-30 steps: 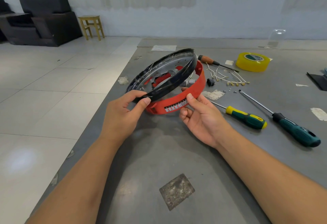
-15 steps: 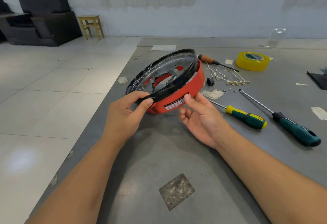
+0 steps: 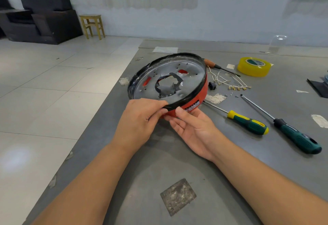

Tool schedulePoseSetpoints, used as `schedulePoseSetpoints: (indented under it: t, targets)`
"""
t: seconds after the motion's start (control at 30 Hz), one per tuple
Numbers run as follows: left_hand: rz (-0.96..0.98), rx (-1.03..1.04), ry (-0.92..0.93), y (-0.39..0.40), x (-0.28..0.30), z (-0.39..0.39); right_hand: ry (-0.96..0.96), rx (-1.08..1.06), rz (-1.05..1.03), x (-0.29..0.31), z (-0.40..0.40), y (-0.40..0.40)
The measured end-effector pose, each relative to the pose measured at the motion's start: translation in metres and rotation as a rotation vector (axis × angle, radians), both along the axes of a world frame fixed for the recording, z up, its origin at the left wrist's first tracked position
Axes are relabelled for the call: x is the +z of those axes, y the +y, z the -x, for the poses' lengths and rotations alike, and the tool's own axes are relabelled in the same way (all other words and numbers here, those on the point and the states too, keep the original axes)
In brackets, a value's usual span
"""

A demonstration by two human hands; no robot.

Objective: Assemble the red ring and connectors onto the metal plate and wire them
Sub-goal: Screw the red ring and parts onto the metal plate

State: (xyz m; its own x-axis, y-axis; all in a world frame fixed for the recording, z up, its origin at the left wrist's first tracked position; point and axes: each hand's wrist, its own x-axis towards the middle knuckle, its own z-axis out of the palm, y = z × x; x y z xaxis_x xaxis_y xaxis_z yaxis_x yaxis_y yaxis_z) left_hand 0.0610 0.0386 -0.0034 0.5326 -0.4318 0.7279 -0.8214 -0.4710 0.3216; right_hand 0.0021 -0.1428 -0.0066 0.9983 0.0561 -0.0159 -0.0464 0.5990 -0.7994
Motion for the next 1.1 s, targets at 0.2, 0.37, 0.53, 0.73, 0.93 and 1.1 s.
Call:
schedulePoseSetpoints:
  t: [0.2,0.37,0.53,0.73,0.93,1.1]
  targets:
    - [-0.073,-0.017,-0.207,-0.005,-0.003,0.000,-0.026,0.060,-0.138,0.004,-0.002,-0.008]
    - [-0.091,-0.004,-0.315,-0.013,-0.007,0.006,-0.082,0.126,-0.146,0.011,0.001,-0.019]
    - [-0.092,0.067,-0.388,-0.017,-0.008,0.009,-0.062,0.066,-0.154,0.009,0.000,-0.019]
    - [0.055,0.204,-0.278,-0.019,-0.008,0.014,-0.010,0.001,-0.216,0.007,-0.003,-0.015]
    - [0.956,-0.037,0.734,-0.019,-0.002,0.013,0.072,-0.046,-0.306,0.005,-0.007,-0.017]
    - [1.105,-0.404,1.226,-0.017,-0.003,0.006,0.082,-0.044,-0.294,0.006,-0.007,-0.015]
